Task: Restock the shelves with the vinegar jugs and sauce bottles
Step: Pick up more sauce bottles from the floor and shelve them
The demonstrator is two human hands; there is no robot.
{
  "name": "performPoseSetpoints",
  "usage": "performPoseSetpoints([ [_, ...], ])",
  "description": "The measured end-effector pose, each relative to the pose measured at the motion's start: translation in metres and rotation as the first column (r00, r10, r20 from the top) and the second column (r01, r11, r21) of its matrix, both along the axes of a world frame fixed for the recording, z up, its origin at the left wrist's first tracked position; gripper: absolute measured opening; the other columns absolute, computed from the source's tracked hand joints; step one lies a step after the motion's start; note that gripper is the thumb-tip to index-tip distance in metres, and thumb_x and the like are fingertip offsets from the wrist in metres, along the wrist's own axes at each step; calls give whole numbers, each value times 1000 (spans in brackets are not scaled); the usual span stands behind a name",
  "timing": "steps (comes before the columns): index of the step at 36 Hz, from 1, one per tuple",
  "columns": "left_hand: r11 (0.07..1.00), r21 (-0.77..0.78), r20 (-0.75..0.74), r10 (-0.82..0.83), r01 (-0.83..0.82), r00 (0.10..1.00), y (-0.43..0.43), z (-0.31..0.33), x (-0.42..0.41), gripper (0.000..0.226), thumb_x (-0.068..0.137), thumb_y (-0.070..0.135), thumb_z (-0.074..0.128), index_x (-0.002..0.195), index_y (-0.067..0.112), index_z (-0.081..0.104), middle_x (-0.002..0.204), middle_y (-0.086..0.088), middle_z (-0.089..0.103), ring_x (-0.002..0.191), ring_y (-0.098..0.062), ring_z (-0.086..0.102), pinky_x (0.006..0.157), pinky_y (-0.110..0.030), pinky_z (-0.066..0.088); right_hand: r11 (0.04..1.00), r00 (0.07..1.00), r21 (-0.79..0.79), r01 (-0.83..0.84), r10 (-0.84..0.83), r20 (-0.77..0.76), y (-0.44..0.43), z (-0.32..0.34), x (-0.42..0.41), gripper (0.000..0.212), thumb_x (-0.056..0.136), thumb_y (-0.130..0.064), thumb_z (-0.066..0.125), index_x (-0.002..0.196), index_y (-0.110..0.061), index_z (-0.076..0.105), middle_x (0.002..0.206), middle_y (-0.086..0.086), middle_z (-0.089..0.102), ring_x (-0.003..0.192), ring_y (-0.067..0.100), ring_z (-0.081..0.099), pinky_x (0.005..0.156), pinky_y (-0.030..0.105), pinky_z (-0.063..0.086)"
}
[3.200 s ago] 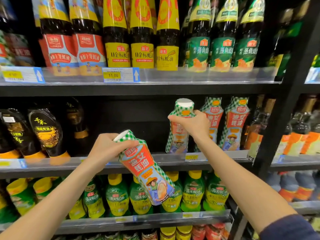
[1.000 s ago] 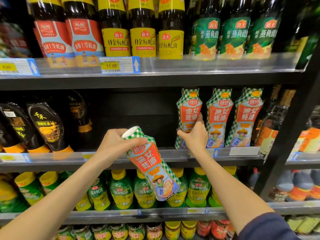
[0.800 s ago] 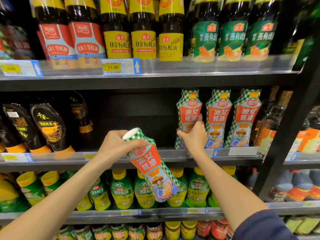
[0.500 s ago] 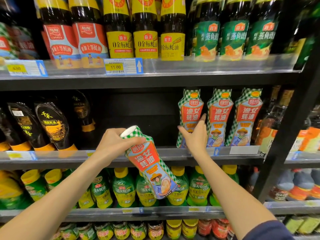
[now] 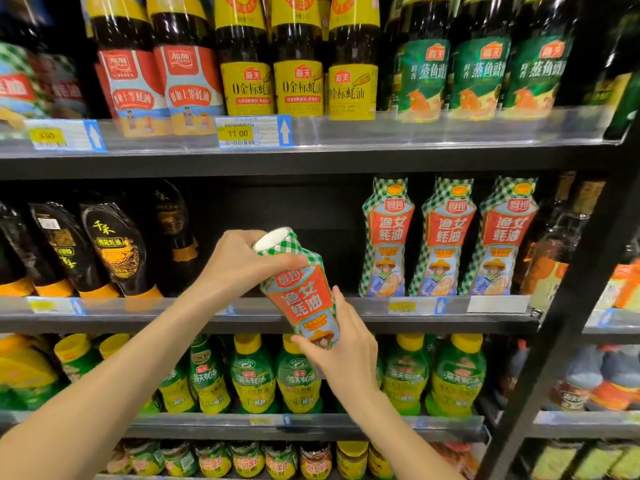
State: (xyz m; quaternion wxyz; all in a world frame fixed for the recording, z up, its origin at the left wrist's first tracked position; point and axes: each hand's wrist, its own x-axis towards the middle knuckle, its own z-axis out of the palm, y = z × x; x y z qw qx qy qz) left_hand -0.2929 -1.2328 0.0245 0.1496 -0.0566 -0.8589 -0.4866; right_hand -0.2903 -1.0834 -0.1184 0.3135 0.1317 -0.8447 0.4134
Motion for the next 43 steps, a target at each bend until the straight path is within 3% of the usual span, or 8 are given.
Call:
performPoseSetpoints([
  [4,999,-43,-122,-3,-2,992,1,19,9,24,64,35,82,74,16,70,71,6,73,67,-4,70,55,-16,52,997,994,-68,-25,17,-112,-1,14,-8,90,66,-53,76,139,-12,43,121,1,63,110,13,61,85,21,49],
  [9,998,-64,-307,-24,4,951,8,49,24,33,58,40,84,77,16,70,72,5,71,67,-1,67,56,-14,52,987,964,-140,-83,44,-261,-4,45,-21,85,72,-49,72,141,-13,37,130,7,57,122,24,54,91,46,53],
  [13,993,-113,-445,-77,29,892,12,65,31,42,52,58,79,83,34,66,79,15,72,74,5,66,61,-12,52,980,950,-172,-99,42,-309,-4,65,-32,85,79,-52,64,145,-12,27,138,11,50,131,30,46,98,53,46],
  [17,983,-185,-509,-96,0,855,18,63,26,49,53,59,75,92,31,65,91,16,69,83,-2,68,70,-25,57,978,937,-207,-31,-43,-346,-8,71,-47,81,82,-44,64,143,-6,26,142,14,45,132,25,44,98,52,45],
  [21,976,-215,-492,-86,-26,866,23,51,11,57,52,61,75,95,24,69,90,11,71,85,-5,68,74,-35,57,967,951,-255,23,-100,-293,-11,60,-59,83,80,-48,63,144,-13,24,143,11,46,131,22,46,96,47,49],
  [33,954,-292,-351,-36,-72,936,30,25,-37,64,43,69,63,93,29,69,82,18,67,80,5,62,63,-12,45,992,997,-105,70,-66,42,-7,30,-74,89,70,-55,74,139,-10,40,129,5,58,118,23,57,92,36,48],
  [38,965,-259,-266,-22,-49,964,32,30,-58,45,52,56,79,84,29,63,80,16,64,76,3,61,59,-12,44,989,988,-63,131,-125,86,-6,38,-83,83,67,-60,73,128,-9,49,109,3,65,101,23,64,78,36,52],
  [43,986,-168,-163,-46,18,986,37,26,-83,37,67,42,81,95,28,62,88,16,66,87,1,64,75,-21,53,985,962,25,168,-170,215,0,45,-93,81,70,-66,67,125,-11,45,111,2,61,104,22,61,80,36,50],
])
